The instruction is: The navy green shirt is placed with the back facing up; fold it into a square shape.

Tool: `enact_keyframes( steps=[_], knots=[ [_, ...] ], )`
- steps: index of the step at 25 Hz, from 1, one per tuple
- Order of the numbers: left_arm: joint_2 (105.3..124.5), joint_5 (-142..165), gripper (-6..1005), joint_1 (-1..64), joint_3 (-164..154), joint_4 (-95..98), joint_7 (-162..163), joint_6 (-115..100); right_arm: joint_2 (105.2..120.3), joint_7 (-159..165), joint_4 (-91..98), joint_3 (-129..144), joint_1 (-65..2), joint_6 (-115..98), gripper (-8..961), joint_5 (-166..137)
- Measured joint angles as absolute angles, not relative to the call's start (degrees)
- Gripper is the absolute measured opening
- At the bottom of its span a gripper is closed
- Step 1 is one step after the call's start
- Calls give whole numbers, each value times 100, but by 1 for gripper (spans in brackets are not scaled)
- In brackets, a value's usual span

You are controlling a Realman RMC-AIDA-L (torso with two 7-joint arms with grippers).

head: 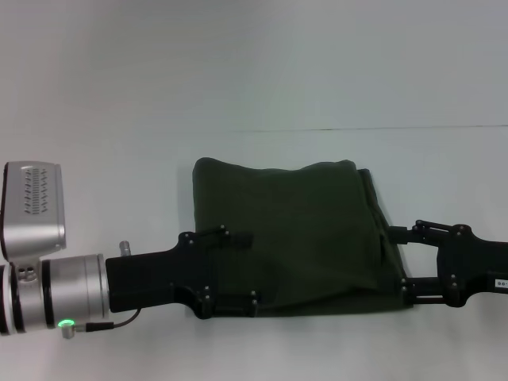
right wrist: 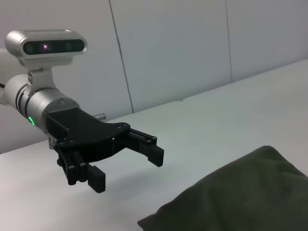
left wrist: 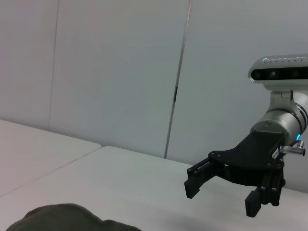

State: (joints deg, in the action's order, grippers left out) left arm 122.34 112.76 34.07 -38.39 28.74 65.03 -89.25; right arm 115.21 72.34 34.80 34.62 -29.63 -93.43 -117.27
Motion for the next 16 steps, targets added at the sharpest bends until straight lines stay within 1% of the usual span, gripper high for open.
enact_keyframes(
  steps=[16],
  knots=[
    [12234,11364,936,3410,-3817,2874,6529,-9008,11522,7215,3480,3463,-2989,-9361,915,-11749]
  ],
)
